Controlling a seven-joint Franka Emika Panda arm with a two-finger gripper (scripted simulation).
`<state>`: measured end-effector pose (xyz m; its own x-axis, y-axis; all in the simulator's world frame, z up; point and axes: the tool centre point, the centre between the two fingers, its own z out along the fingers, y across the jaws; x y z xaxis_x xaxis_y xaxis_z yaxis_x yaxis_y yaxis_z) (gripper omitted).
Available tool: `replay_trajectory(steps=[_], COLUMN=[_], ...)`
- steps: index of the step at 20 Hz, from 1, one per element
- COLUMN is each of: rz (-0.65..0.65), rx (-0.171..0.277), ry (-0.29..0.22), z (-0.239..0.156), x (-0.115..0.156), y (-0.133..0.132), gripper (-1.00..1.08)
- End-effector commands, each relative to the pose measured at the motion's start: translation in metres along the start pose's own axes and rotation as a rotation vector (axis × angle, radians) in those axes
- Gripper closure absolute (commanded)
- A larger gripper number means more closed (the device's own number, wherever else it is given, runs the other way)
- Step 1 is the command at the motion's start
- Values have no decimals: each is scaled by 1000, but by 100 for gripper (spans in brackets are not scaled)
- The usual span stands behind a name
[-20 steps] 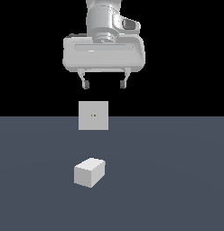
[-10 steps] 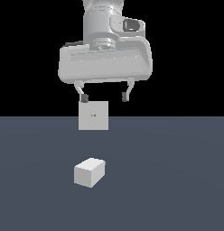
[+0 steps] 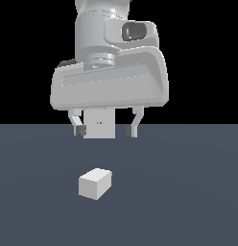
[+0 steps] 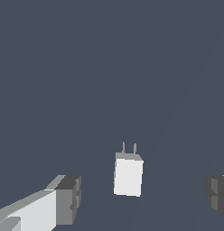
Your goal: Plug the charger into the wall socket.
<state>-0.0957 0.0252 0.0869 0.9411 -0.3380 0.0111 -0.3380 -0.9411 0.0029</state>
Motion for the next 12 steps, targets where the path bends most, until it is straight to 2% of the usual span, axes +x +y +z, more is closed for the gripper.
replay_trajectory(steps=[1,12], rz=[36,83], rx=[1,1], ry=[1,-1], z=[9,23], x=[-9,-22], y=[1,0], gripper=[-92,-92])
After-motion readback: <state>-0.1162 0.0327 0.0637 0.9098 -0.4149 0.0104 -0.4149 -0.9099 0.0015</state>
